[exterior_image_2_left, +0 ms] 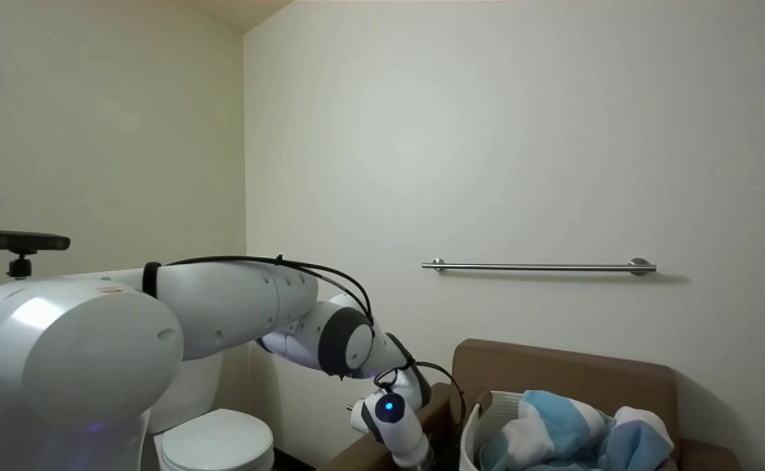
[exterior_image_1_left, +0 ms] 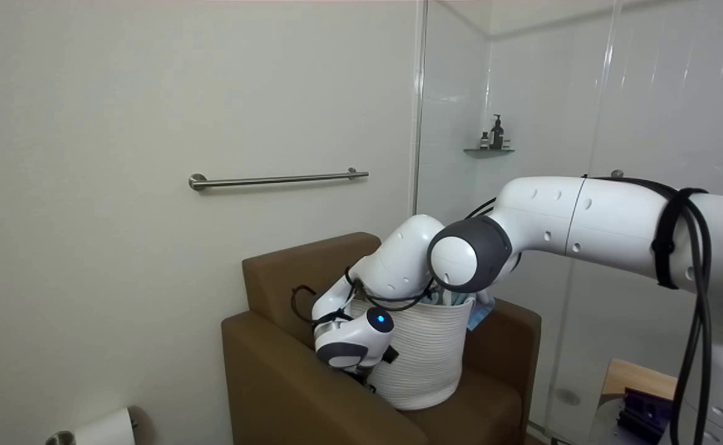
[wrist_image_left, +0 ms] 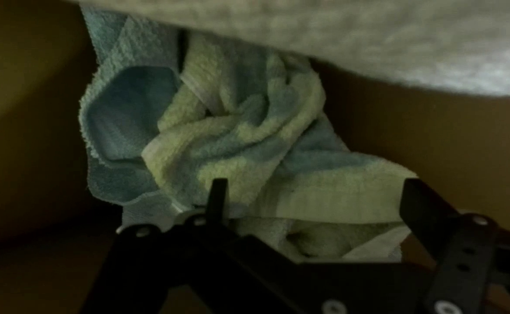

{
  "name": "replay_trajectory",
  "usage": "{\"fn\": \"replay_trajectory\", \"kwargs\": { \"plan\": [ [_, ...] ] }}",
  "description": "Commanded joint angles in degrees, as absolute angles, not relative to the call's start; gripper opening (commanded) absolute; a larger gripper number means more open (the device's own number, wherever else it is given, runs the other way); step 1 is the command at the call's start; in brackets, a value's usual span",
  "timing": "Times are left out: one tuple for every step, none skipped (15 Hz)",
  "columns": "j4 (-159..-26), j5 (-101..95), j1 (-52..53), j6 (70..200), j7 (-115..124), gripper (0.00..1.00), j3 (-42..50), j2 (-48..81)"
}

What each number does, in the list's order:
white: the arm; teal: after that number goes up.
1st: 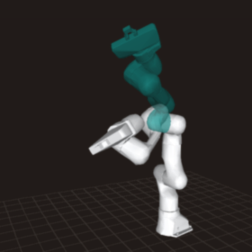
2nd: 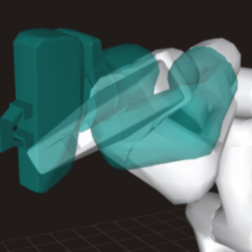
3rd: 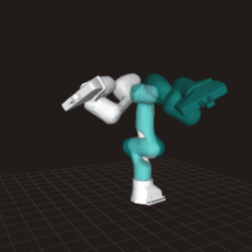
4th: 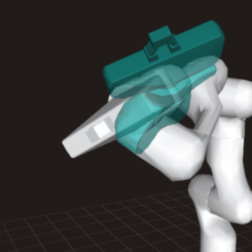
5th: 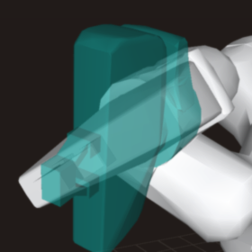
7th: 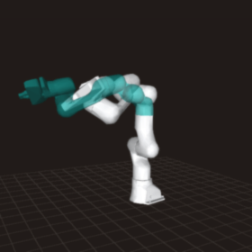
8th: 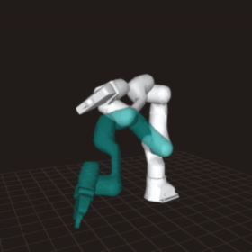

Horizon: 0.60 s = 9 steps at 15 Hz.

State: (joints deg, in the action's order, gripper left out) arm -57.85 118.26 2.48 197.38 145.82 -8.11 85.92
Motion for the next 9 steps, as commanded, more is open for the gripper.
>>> {"fn": "replay_trajectory", "kwargs": {
  "plan": [
    [-60.78,114.65,-0.92,199.01,142.98,1.00,-12.67,85.90],
    [-61.58,114.47,-1.62,199.30,142.33,1.00,-13.38,85.90],
    [-62.28,117.03,-0.62,198.05,142.24,1.00,-10.83,85.84],
    [-62.90,117.08,-0.89,198.06,142.35,1.00,-10.88,85.78],
    [-63.67,117.18,-0.94,198.05,142.43,1.00,-10.43,85.76],
    [-64.58,117.24,-0.88,198.04,142.52,1.00,-9.96,85.78],
    [-65.34,117.33,-0.67,198.04,142.74,1.00,-9.38,85.81],
    [-65.88,117.16,-0.72,198.04,142.59,1.00,-9.37,85.86],
    [-65.57,116.25,-1.43,197.90,141.45,1.00,-10.58,85.88]
  ]
}}
